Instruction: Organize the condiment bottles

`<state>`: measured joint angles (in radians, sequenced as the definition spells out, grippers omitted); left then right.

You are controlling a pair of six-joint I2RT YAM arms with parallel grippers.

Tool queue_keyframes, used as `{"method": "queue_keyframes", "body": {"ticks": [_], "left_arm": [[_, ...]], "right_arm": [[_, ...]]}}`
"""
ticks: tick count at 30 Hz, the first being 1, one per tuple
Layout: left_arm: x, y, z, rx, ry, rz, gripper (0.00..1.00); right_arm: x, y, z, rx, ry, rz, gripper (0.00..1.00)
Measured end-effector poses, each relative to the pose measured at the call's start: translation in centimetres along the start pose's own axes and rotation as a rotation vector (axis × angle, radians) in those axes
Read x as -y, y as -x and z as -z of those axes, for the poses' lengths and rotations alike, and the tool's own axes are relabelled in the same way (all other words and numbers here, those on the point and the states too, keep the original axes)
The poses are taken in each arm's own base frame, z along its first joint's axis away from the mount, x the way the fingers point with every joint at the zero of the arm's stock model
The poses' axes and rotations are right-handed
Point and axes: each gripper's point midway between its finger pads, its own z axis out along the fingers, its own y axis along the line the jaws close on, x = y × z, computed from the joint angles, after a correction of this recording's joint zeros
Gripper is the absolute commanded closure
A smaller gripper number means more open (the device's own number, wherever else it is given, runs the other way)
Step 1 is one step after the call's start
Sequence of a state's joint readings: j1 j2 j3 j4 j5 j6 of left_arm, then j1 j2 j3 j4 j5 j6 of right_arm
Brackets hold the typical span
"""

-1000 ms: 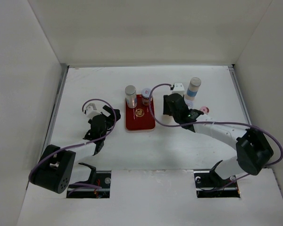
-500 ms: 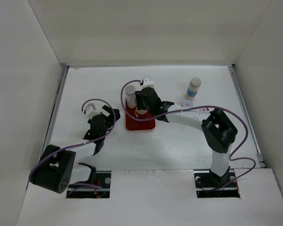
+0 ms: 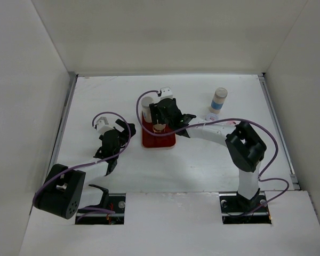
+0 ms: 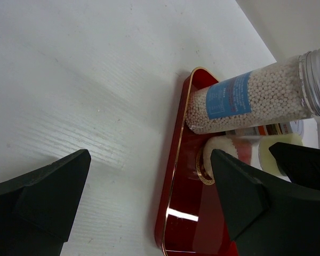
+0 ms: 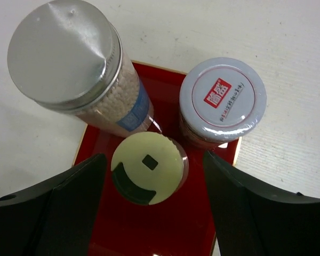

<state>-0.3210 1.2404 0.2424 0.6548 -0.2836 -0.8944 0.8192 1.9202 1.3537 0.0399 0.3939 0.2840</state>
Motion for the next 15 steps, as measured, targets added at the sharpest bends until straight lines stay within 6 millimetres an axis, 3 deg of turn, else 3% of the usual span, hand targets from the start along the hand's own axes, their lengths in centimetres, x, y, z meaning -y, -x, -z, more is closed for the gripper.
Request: {"method": "queue_keyframes", "body": {"ticks": [3, 8, 12, 15], "left_arm": [[0.0, 0.0, 0.0, 0.0, 0.0, 0.0, 0.0], [0.0, 0.0, 0.0, -0.001, -0.001, 0.0, 0.0], [0.1, -0.1, 0.0, -0.004, -0.002, -0.001, 0.0], [0.2, -0.3, 0.1, -0.008, -0.006, -0.003, 0.0]], "right_arm": [[0.7, -0.3, 1.6, -0.002, 0.005, -0.003, 0.21], [4.4, 1.2, 7.2, 0.057, -0.009, -0.06, 0.28], [12.3, 3.8, 10.7, 0.173, -0.148, -0.183, 0.23], [18.6, 3.8, 11.8, 0.208, -0.31, -0.249, 0.12]]}}
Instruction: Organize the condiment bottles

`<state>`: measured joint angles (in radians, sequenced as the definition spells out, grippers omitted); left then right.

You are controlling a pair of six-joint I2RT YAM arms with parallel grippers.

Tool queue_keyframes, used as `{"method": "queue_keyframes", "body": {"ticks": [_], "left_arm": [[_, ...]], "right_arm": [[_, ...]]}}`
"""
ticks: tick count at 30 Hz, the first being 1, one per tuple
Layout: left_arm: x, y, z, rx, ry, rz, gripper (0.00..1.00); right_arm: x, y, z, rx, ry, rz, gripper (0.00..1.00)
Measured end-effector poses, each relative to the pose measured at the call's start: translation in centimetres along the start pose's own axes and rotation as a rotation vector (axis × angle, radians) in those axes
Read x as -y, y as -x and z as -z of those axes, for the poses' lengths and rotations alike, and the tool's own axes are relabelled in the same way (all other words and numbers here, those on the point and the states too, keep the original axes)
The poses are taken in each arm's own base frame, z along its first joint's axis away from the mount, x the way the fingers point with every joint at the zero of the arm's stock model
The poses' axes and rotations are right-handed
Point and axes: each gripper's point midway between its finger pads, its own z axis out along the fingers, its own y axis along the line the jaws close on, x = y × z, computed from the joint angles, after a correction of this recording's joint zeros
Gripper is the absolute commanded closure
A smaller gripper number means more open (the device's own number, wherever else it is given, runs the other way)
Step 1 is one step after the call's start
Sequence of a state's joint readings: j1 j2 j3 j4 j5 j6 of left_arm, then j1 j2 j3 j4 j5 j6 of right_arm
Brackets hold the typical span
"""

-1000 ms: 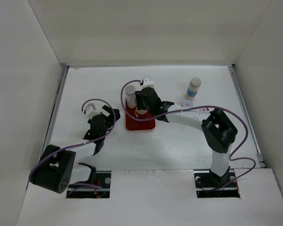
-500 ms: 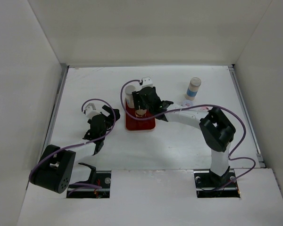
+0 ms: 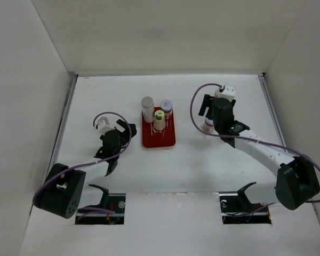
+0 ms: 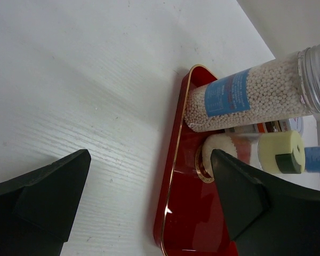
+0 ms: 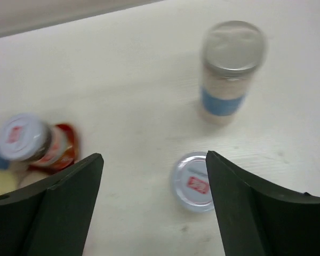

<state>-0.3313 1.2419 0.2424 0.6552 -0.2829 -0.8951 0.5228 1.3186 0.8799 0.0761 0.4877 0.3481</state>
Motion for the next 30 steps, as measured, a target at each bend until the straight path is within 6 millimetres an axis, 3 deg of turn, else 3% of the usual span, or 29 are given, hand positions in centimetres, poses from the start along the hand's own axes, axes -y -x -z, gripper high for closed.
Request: {"method": "queue_keyframes", "body": {"ticks": [2, 4, 12, 16, 22, 25, 30], "left_arm": [[0.0, -0.2, 0.0, -0.004, -0.001, -0.002, 0.0], [-0.1, -0.4, 0.0, -0.011, 0.002, -0.004, 0.0], [0.0, -0.4, 0.0, -0.01, 0.0, -0.004, 0.0], [0.0, -0.4, 0.0, -0.01, 0.0, -0.004, 0.0], [0.0, -0.4, 0.0, -0.01, 0.0, -0.004, 0.0], [0.0, -0.4, 0.0, -0.01, 0.0, -0.004, 0.0], [-0.1, -0.3, -0.1, -0.009, 0.002, -0.003, 0.0]], "right_arm": [[2.6, -0.5, -0.6, -0.014, -0.077, -0.003, 0.1], [4.0, -1.7, -1.0, -0.044, -0.122, 0.006, 0.09], [5.3, -6.6, -2.9, -0.177, -0.183, 0.072, 0.14], [5.6, -8.1, -3.7, -0.224, -0.205, 0.084, 0.18], [5.9, -8.8, -4.4, -0.247, -0.223, 0.08, 0.43], [5.6, -8.8, -4.3, -0.246, -0.215, 0.08, 0.48], [2.9, -8.7, -2.6, -0.24, -0.141, 0.114, 0.52]]}}
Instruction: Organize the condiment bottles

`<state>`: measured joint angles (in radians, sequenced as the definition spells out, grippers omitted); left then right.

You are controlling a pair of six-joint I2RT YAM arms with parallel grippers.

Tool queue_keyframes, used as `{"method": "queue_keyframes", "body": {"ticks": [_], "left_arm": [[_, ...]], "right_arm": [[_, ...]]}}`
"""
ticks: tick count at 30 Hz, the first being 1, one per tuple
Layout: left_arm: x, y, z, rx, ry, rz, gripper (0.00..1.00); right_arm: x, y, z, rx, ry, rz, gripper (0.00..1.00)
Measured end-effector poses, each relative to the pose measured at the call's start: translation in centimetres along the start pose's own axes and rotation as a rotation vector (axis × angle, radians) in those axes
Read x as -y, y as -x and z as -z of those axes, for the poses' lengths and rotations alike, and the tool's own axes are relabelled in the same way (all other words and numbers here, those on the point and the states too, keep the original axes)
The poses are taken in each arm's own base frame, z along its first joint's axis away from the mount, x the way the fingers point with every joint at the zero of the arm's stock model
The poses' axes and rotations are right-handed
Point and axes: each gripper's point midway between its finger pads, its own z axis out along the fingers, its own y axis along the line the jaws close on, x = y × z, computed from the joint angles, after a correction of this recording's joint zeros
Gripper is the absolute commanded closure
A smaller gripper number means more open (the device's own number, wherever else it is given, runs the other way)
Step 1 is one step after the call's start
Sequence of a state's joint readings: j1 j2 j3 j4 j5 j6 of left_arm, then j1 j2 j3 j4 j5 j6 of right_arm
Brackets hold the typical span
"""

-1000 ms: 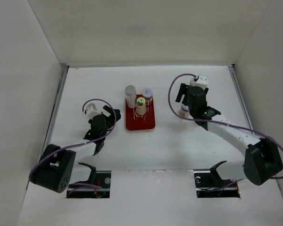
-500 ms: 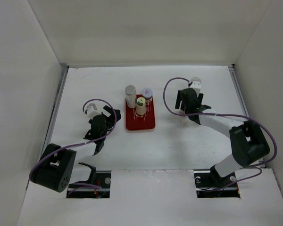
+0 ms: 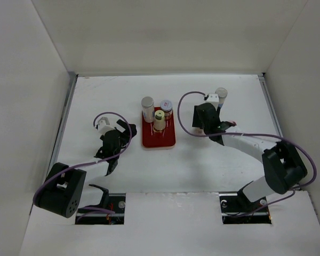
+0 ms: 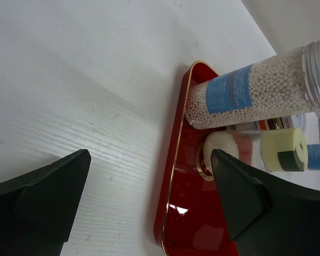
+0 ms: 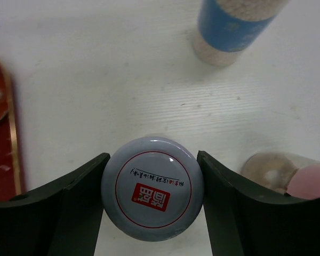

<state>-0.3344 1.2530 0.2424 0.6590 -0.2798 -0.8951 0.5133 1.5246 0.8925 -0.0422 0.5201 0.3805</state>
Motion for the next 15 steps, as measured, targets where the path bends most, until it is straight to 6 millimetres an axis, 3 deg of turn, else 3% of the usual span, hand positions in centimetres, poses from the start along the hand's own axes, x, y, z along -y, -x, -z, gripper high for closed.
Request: {"method": "queue_keyframes", "body": {"ticks": [3, 9, 12, 15], "left_arm": [[0.0, 0.0, 0.0, 0.001, 0.0, 0.0, 0.0], [0.0, 0.0, 0.0, 0.001, 0.0, 0.001, 0.0], [0.0, 0.1, 0.0, 0.004, 0.0, 0.001, 0.0], [-0.1, 0.3, -0.1, 0.008, 0.004, 0.007, 0.0]], "right_arm": [[-3.6, 0.5, 2.7, 0.035, 0.107, 0.03, 0.52], [-13.2, -0.4, 7.6, 0.052, 0.355, 0.108, 0.51], [-18.2, -1.4, 8.8, 0.045, 0.462, 0.138, 0.5], [-21.4, -2.6, 8.9, 0.027, 0.523, 0.161, 0.5]]}}
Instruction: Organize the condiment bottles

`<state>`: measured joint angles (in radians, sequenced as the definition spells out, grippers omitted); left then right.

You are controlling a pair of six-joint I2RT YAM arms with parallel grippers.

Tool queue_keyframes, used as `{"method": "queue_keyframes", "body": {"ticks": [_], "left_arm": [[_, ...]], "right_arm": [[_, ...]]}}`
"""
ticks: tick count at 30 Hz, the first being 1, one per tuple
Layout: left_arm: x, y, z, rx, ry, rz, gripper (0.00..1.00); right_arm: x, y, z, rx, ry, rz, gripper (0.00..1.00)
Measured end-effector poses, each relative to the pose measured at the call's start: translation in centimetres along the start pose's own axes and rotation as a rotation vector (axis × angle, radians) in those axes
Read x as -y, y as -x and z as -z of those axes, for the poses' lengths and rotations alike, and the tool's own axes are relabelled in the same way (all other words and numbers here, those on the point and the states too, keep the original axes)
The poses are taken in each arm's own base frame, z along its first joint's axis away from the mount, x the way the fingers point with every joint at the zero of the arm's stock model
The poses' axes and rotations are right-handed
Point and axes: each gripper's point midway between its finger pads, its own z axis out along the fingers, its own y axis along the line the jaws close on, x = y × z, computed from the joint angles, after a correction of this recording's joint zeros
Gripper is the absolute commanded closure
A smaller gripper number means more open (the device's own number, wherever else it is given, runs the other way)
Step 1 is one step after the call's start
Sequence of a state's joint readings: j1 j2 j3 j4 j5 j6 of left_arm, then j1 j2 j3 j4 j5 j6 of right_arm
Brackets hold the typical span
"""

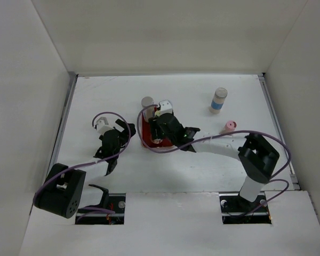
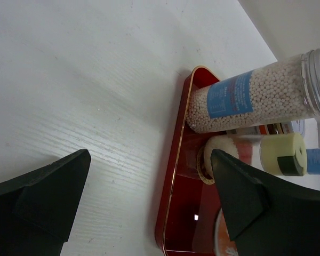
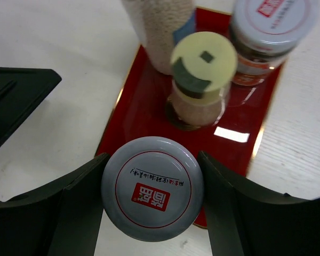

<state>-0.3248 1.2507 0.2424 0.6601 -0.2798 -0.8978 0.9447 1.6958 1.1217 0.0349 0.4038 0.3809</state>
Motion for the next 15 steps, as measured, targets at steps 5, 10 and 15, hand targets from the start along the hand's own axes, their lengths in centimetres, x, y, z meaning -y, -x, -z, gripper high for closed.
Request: {"method": "queue_keyframes", "body": {"ticks": [5, 10, 15], "left_arm": [[0.2, 0.6, 0.0, 0.018, -0.005, 0.009, 0.0], [0.3, 0.9, 0.1, 0.026, -0.011, 0.019, 0.0], [0.3, 1.0, 0.1, 0.029, -0.009, 0.022, 0.0]], "right_arm": [[-1.4, -1.0, -2.6, -0.033, 0.012, 0.016, 0.5], [-1.9, -1.4, -4.9, -0.045, 0.005, 0.029, 0.5], [-2.5, -0.6, -5.9, -0.021, 0.009, 0.032, 0.47]]}}
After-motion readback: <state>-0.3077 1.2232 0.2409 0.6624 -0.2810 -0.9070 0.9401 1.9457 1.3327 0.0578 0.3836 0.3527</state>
